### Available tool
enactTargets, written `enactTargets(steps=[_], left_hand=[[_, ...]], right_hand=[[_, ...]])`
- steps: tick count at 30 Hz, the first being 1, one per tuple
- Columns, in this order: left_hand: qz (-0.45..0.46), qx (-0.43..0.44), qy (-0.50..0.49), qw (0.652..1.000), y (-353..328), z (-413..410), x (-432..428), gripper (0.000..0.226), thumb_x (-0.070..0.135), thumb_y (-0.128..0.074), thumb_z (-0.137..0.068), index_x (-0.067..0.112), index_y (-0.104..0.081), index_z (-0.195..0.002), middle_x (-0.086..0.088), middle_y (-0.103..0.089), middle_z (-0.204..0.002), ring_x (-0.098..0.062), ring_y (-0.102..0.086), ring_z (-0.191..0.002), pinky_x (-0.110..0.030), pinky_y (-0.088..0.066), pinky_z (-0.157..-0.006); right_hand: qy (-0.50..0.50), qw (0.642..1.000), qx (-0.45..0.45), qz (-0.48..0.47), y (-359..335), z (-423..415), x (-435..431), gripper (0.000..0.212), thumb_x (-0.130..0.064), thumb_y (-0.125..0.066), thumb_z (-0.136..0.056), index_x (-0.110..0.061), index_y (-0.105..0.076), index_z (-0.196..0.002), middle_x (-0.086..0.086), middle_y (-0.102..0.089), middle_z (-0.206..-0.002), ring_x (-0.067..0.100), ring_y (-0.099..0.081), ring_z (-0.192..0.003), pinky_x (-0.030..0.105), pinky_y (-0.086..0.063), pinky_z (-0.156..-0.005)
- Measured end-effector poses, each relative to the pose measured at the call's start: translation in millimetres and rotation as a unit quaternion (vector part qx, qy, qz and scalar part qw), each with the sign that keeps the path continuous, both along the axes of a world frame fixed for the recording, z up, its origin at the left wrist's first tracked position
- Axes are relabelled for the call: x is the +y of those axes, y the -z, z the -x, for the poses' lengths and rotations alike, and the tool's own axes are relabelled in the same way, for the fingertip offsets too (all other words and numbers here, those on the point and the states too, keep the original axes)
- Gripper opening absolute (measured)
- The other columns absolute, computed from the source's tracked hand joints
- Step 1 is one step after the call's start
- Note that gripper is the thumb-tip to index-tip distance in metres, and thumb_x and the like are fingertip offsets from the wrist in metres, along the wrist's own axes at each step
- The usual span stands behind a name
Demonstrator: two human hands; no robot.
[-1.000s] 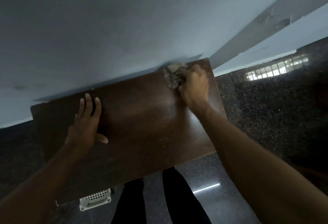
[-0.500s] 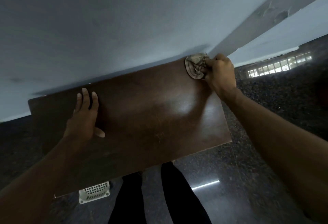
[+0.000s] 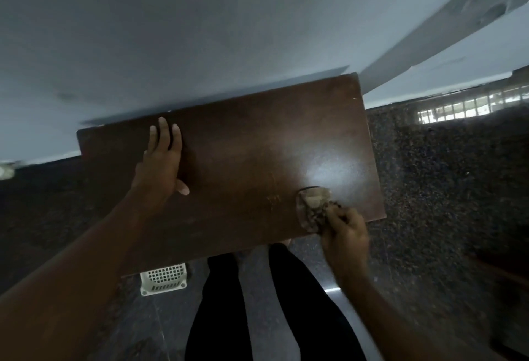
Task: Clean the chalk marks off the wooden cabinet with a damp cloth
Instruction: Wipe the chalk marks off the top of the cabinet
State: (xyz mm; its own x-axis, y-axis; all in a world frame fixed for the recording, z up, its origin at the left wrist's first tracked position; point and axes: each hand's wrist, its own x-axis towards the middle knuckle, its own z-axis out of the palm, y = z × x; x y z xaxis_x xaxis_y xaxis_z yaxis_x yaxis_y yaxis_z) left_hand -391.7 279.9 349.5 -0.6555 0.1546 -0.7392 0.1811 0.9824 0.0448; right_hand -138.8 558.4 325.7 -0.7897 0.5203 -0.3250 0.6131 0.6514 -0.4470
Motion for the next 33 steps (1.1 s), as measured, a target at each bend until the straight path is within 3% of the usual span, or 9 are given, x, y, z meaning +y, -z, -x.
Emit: enactTargets(steps=[4, 10, 16, 19, 23, 26, 28, 31, 33], left_hand=[[0.000, 0.005, 0.016, 1.000, 1, 3, -6, 0.147, 0.027, -0.095, -0.056, 0.014, 0.010, -0.158, -0.004, 0.030, -0.162, -0.029, 0.020, -0.151, -0.067, -0.034, -0.107], [-0.031, 0.012, 0.045, 0.998, 5, 4, -20, 0.148, 0.039, -0.093, -0.057, 0.018, 0.013, -0.158, -0.005, 0.030, -0.162, -0.029, 0.020, -0.151, -0.062, -0.034, -0.113], [-0.080, 0.036, 0.073, 0.994, -2, -2, -41, 0.124, 0.038, -0.086, -0.071, 0.027, 0.001, -0.160, 0.003, 0.028, -0.163, -0.020, 0.018, -0.152, -0.060, -0.040, -0.109], [-0.074, 0.073, 0.086, 0.991, -8, -18, -68, 0.101, 0.037, -0.076, -0.083, 0.027, -0.011, -0.159, 0.004, 0.020, -0.166, -0.016, 0.012, -0.154, -0.056, -0.044, -0.108], [-0.084, 0.105, 0.049, 0.990, -5, -51, -118, 0.084, 0.039, -0.065, -0.093, 0.026, -0.015, -0.159, 0.003, 0.012, -0.167, -0.019, 0.006, -0.155, -0.056, -0.041, -0.111], [-0.109, 0.093, 0.034, 0.989, 1, -72, -144, 0.090, 0.041, -0.065, -0.092, 0.022, -0.009, -0.160, 0.000, 0.014, -0.167, -0.021, 0.007, -0.155, -0.055, -0.032, -0.118], [-0.102, 0.073, 0.053, 0.991, 3, -79, -150, 0.099, 0.043, -0.069, -0.089, 0.020, -0.004, -0.160, -0.003, 0.015, -0.166, -0.026, 0.005, -0.155, -0.053, -0.027, -0.121], [-0.053, 0.053, 0.101, 0.992, 4, -77, -150, 0.118, 0.043, -0.079, -0.079, 0.018, 0.004, -0.159, -0.008, 0.017, -0.166, -0.032, 0.003, -0.154, -0.055, -0.027, -0.119], [-0.008, 0.042, 0.130, 0.991, 3, -74, -149, 0.130, 0.043, -0.084, -0.073, 0.017, 0.011, -0.158, -0.010, 0.020, -0.165, -0.034, 0.002, -0.154, -0.055, -0.029, -0.119]], right_hand=[[-0.093, 0.989, 0.042, 0.103, 1, 16, -111, 0.009, -0.022, -0.061, -0.094, -0.025, -0.068, -0.090, 0.001, -0.062, -0.099, 0.022, -0.059, -0.093, 0.044, -0.052, -0.083], [-0.337, 0.938, 0.040, 0.064, -4, 51, -183, 0.025, -0.031, -0.072, -0.068, -0.026, -0.071, -0.092, -0.002, -0.058, -0.093, 0.024, -0.057, -0.077, 0.026, -0.041, -0.045], [-0.261, 0.965, 0.028, 0.000, 20, 21, -72, 0.013, -0.019, -0.057, -0.095, -0.022, -0.069, -0.100, -0.006, -0.065, -0.097, 0.006, -0.064, -0.092, 0.028, -0.054, -0.076], [-0.150, 0.986, 0.003, -0.073, 16, 30, -29, 0.025, -0.009, -0.071, -0.079, -0.015, -0.072, -0.103, 0.012, -0.063, -0.094, 0.037, -0.060, -0.085, 0.039, -0.051, -0.066], [-0.024, 0.995, -0.010, -0.091, 15, 40, -75, 0.018, -0.013, -0.063, -0.082, -0.006, -0.071, -0.097, 0.019, -0.058, -0.088, 0.043, -0.056, -0.080, 0.032, -0.036, -0.062], [-0.096, 0.993, 0.038, -0.059, 16, 40, -152, 0.018, -0.040, -0.060, -0.088, -0.025, -0.069, -0.093, 0.009, -0.063, -0.095, 0.031, -0.061, -0.084, 0.048, -0.052, -0.081], [-0.165, 0.984, 0.055, 0.031, 6, 39, -220, 0.017, -0.026, -0.057, -0.092, -0.026, -0.071, -0.101, 0.002, -0.063, -0.105, 0.020, -0.056, -0.094, 0.036, -0.048, -0.090], [-0.258, 0.963, 0.078, 0.003, -7, 45, -278, 0.030, -0.024, -0.051, -0.085, -0.017, -0.069, -0.107, 0.006, -0.059, -0.095, 0.028, -0.055, -0.085, 0.034, -0.050, -0.056], [-0.307, 0.948, 0.086, -0.019, 0, 45, -268, 0.033, -0.028, -0.061, -0.082, -0.020, -0.069, -0.113, 0.004, -0.058, -0.097, 0.028, -0.055, -0.085, 0.031, -0.046, -0.052]])
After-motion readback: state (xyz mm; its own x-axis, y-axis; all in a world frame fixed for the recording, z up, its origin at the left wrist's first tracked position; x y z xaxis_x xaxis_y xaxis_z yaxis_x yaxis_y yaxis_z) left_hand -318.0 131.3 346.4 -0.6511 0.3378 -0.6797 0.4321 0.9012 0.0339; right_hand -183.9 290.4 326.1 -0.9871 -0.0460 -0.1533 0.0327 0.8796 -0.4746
